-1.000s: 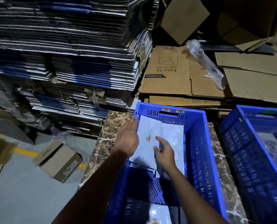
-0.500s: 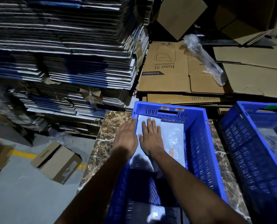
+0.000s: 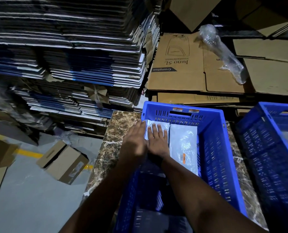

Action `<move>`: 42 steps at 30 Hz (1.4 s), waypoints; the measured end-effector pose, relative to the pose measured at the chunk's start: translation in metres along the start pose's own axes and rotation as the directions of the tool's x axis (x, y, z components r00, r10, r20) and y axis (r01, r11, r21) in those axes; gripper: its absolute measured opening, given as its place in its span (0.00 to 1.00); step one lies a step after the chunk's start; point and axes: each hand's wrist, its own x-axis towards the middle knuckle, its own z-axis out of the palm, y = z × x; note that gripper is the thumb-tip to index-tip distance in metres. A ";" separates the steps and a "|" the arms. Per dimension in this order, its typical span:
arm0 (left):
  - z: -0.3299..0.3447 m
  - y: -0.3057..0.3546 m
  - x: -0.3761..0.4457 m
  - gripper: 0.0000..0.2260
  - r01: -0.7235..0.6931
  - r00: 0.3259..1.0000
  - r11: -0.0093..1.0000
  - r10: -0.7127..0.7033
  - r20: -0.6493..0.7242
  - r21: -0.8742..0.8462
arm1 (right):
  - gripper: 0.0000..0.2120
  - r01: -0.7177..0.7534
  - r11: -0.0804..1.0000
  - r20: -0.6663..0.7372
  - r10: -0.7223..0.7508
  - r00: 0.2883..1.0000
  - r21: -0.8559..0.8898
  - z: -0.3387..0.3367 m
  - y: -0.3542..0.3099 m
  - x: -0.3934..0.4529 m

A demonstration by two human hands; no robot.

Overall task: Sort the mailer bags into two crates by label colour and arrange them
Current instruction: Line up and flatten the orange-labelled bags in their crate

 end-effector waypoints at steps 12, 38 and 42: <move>-0.001 0.011 0.009 0.29 0.148 0.985 0.975 -0.160 0.063 0.168 | 0.31 0.026 0.999 -0.015 -0.027 1.000 -0.028 -0.015 0.000 -0.013; 0.004 0.011 0.003 0.23 -0.075 0.992 0.916 0.028 0.125 0.393 | 0.18 0.088 0.951 0.562 -0.247 0.789 0.295 -0.024 0.035 -0.215; 0.002 0.012 0.003 0.23 -0.087 0.991 0.914 0.037 0.131 0.397 | 0.17 0.115 0.967 0.542 -0.224 0.810 0.228 -0.024 0.029 -0.218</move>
